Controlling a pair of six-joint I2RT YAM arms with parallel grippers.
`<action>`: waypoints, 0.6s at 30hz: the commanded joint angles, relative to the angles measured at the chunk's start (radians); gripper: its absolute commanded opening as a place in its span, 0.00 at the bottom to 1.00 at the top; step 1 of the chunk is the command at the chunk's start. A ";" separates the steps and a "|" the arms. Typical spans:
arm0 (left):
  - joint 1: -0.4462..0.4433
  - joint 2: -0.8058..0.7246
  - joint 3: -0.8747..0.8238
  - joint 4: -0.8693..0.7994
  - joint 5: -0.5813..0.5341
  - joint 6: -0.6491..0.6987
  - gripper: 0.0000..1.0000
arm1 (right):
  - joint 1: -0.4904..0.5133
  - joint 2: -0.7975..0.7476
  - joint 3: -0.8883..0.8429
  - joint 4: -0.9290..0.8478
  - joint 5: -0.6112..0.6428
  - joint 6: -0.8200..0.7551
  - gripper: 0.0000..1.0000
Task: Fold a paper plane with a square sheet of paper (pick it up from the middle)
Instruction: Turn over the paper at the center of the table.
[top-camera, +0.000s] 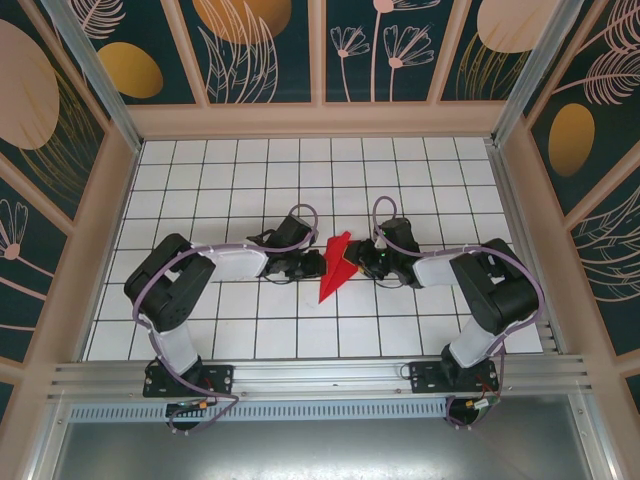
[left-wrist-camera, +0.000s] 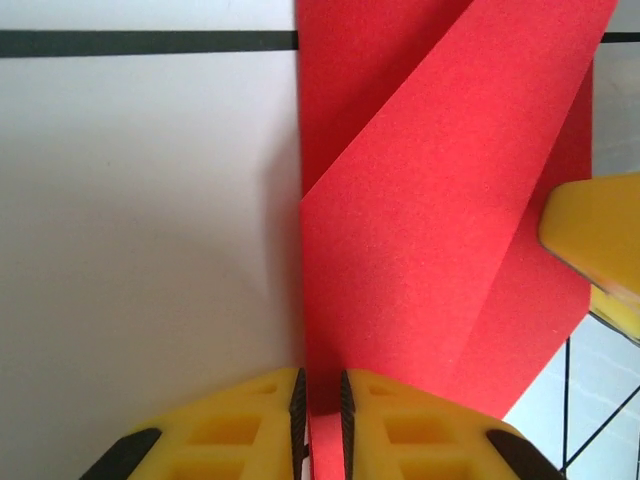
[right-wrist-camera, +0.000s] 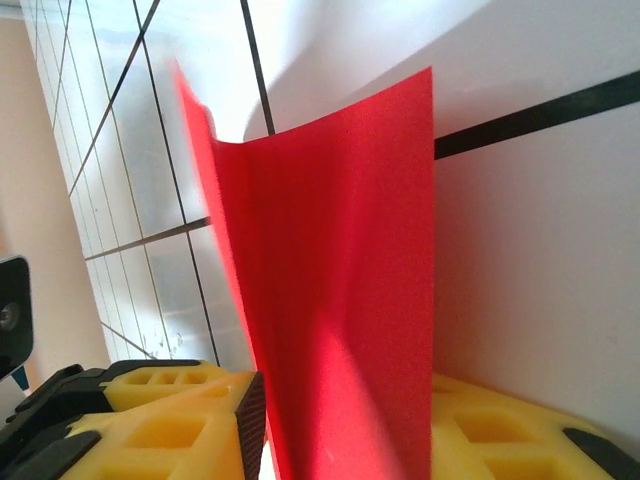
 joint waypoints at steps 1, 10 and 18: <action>-0.001 0.023 0.027 -0.019 0.008 0.003 0.19 | -0.003 -0.005 -0.010 0.059 -0.031 -0.007 0.42; -0.001 0.035 0.031 -0.025 0.011 0.003 0.19 | 0.018 0.004 0.008 0.078 -0.034 -0.007 0.44; 0.000 0.023 0.028 -0.029 0.006 0.002 0.18 | 0.035 0.048 0.065 0.061 -0.050 -0.023 0.42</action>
